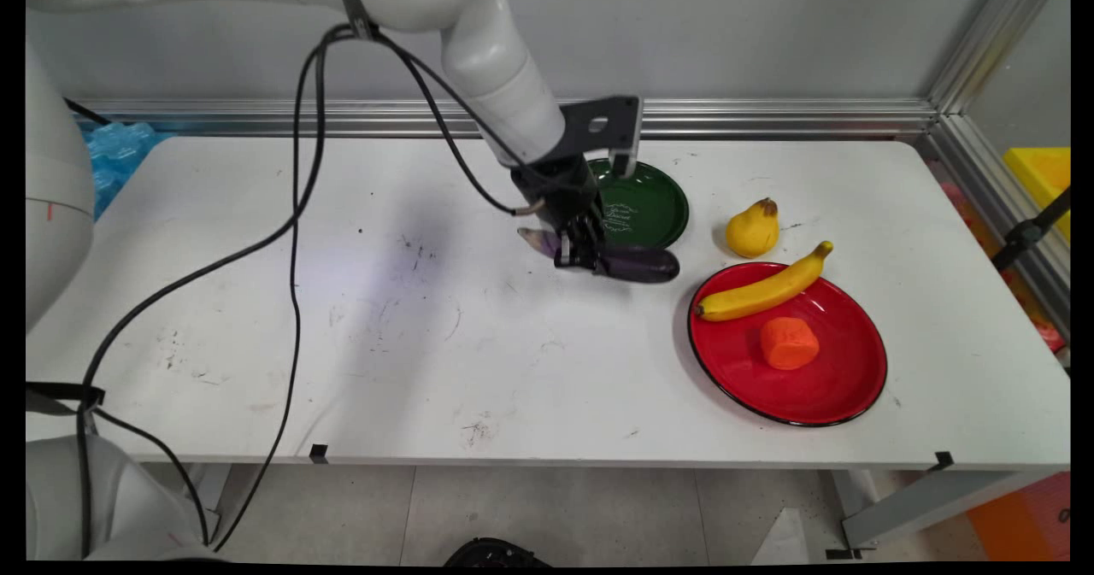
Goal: Place the picked object on the table
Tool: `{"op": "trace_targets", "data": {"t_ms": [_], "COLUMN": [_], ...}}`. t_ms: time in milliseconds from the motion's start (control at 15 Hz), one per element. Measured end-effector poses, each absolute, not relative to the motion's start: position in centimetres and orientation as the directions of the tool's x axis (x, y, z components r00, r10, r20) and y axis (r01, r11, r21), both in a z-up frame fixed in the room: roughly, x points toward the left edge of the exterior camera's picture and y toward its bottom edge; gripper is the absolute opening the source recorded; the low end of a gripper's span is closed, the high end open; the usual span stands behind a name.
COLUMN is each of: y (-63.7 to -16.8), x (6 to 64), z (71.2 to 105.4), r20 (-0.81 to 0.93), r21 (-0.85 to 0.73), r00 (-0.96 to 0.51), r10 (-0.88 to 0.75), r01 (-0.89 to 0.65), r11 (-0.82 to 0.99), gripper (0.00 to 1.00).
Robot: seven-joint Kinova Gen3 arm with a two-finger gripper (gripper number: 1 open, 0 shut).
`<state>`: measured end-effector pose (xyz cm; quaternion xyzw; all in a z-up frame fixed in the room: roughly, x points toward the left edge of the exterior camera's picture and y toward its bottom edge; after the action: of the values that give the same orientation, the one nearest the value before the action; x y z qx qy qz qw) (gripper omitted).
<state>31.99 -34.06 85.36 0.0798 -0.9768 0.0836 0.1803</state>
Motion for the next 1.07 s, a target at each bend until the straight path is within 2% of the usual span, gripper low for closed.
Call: {"op": "trace_targets", "data": {"t_ms": [867, 933, 1067], "y": [-34.2, -34.2, -34.2], "x": [30.5, 30.5, 30.5], "z": [77.9, 77.6, 77.2], "r20": [0.311, 0.310, 0.310], "r21": [-0.089, -0.087, -0.082], "r00": [-0.939, -0.940, -0.940], "r10": [-0.144, -0.143, -0.140], "r01": [-0.180, -0.178, -0.174], "r11": [0.980, 0.980, 0.981], "gripper": [0.00, 1.00, 1.00]}}
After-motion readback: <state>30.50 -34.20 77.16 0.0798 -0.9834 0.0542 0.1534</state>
